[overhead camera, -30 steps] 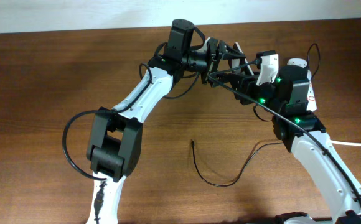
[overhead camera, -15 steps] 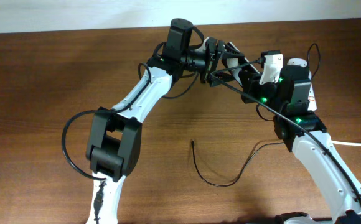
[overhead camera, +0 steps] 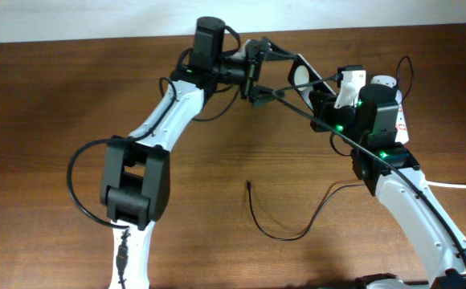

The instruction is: Plug charger to phone and switch on socket

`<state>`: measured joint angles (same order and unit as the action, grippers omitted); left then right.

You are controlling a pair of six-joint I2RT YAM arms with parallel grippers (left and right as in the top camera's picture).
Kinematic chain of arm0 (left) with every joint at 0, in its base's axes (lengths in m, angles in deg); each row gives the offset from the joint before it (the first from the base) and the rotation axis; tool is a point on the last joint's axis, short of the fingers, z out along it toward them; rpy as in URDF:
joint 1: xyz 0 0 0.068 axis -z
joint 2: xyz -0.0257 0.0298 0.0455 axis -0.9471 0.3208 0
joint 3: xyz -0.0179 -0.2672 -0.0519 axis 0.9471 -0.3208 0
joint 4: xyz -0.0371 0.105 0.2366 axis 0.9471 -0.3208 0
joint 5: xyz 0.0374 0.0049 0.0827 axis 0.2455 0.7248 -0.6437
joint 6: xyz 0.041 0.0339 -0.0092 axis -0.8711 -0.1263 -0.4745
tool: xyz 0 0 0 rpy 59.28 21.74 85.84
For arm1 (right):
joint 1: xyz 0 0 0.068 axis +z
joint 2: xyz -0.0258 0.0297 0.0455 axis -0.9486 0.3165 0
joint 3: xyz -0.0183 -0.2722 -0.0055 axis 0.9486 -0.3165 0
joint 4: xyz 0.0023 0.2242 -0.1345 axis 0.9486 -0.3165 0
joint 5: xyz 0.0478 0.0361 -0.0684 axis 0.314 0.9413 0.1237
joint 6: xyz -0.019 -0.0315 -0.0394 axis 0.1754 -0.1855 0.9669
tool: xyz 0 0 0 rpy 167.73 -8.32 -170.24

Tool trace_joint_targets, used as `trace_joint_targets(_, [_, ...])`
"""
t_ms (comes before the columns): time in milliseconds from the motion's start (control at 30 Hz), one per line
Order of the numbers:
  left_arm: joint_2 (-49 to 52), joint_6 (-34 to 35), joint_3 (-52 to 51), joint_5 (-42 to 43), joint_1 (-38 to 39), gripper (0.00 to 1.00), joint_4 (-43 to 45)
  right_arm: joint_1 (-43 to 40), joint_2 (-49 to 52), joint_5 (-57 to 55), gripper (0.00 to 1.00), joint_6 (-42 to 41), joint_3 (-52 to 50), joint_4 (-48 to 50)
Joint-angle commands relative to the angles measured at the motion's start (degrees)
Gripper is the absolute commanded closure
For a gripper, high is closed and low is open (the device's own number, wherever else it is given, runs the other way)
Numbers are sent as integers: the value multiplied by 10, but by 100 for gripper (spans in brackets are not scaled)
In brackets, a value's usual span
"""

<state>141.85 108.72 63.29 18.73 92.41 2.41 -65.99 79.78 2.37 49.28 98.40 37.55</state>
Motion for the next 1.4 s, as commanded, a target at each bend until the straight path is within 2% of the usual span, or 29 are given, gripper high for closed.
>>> trace_joint_targets(0, [-1,-27,10,31,-42,1,2,-16,-1,-4,96,-92,11,7])
trace_joint_targets(167, [-1,-61,10,38,-92,1,2,-19,-1,71,96,-233,11,44])
trace_joint_targets(267, [-1,-83,10,23,-94,1,2,-18,-1,97,96,-401,11,57])
trace_joint_targets(500, [-1,-83,10,-49,-85,1,2,-18,-1,112,96,-614,11,58])
trace_joint_targets(533, [-1,-83,10,-57,-80,1,8,-18,-1,112,96,-617,11,58])
trace_joint_targets(600, [-1,-104,10,-63,-62,1,82,-18,-1,122,96,-618,11,59])
trace_joint_targets(633, [-1,-104,10,-63,-54,0,115,-18,-1,134,96,-651,11,59])
trace_joint_targets(733, [-1,-103,10,-62,-41,3,128,-18,-1,136,96,-671,11,83])
trace_joint_targets(767, [-1,-90,10,-63,-37,12,128,-18,-1,136,96,-671,11,93])
trace_joint_targets(800, [-1,-89,10,-64,-37,16,128,-18,-1,136,96,-671,11,99])
trace_joint_targets(833, [-1,-89,10,-66,-37,27,127,-18,-1,136,96,-671,11,108])
trace_joint_targets(867, [-1,-78,10,-74,-36,32,103,-18,-1,136,96,-671,11,115])
trace_joint_targets(933, [-1,-34,10,-75,-32,7,78,-18,-1,135,96,-671,11,125])
trace_joint_targets(967, [-1,-18,10,-75,-28,1,76,-18,-1,135,96,-671,11,134])
trace_joint_targets(1067, [-1,-17,10,-75,-18,1,76,-18,-1,134,96,-671,11,134])
trace_joint_targets(1167, [-1,26,10,-75,-9,1,76,-18,-1,133,96,-671,11,134])
trace_joint_targets(1267, [-1,30,10,-78,1,1,76,-17,-1,124,96,-671,11,134])
trace_joint_targets(1367, [-1,43,10,-110,7,1,76,5,-1,75,96,-671,11,134])
